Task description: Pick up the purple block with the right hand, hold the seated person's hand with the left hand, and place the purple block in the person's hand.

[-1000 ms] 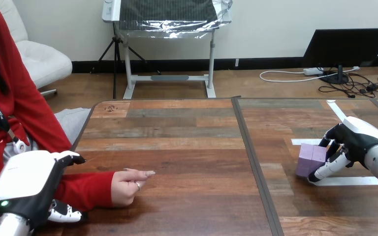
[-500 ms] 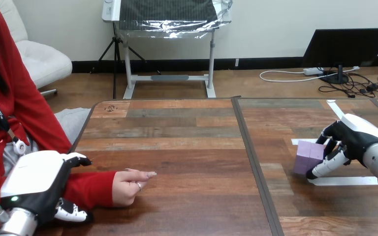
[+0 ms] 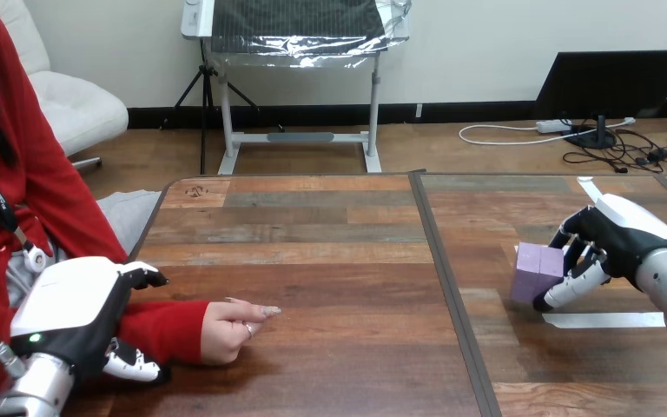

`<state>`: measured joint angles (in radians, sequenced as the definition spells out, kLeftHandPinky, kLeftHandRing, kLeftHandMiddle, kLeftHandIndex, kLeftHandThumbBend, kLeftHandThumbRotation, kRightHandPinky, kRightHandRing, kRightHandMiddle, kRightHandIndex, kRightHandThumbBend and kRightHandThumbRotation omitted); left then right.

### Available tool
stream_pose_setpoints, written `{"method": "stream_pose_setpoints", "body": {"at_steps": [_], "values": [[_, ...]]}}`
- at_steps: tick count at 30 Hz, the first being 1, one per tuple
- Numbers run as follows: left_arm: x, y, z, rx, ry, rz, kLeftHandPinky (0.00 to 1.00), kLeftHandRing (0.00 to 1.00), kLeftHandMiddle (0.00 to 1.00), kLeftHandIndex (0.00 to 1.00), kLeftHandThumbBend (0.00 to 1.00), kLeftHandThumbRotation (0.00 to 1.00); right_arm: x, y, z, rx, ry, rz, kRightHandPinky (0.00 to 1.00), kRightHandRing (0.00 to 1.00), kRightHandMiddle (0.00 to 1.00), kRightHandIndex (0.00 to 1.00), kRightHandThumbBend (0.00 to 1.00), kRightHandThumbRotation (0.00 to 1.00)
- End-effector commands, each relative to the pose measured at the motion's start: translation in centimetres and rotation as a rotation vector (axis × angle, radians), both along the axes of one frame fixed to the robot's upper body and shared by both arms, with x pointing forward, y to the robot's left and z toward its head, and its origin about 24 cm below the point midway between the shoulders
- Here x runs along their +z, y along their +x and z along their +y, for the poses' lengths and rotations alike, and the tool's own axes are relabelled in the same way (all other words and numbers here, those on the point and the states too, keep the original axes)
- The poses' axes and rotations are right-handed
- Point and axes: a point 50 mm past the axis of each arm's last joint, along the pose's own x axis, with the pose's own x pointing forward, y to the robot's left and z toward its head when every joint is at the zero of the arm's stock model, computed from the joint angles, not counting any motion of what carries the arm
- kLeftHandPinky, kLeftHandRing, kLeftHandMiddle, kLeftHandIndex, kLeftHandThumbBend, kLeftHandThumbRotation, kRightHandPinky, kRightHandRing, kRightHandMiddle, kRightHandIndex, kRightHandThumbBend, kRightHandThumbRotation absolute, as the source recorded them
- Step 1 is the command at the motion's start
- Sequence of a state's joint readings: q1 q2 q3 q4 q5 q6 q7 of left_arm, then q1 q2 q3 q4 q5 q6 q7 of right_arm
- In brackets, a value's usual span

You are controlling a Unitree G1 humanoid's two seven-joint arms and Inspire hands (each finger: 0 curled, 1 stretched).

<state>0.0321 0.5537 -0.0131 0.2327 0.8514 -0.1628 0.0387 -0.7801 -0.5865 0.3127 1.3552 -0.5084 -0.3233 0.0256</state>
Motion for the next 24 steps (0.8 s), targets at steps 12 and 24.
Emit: {"method": "stream_pose_setpoints", "body": {"at_steps": [12,24], "values": [[1.4,2.3,-0.9,-0.022,-0.003,0.025,0.77,0.77,0.76,0.74,1.0,0.16,3.2,2.1,1.5,0.043,0.043,-0.158,0.39,0.43,0.48,0.48,0.87,0.0],[1.1,2.7,-1.5,-0.018,-0.036,0.039,0.75,0.76,0.76,0.73,0.98,0.16,3.2,2.1,1.6,0.048,0.044,-0.167,0.4,0.43,0.48,0.48,0.88,0.0]]}}
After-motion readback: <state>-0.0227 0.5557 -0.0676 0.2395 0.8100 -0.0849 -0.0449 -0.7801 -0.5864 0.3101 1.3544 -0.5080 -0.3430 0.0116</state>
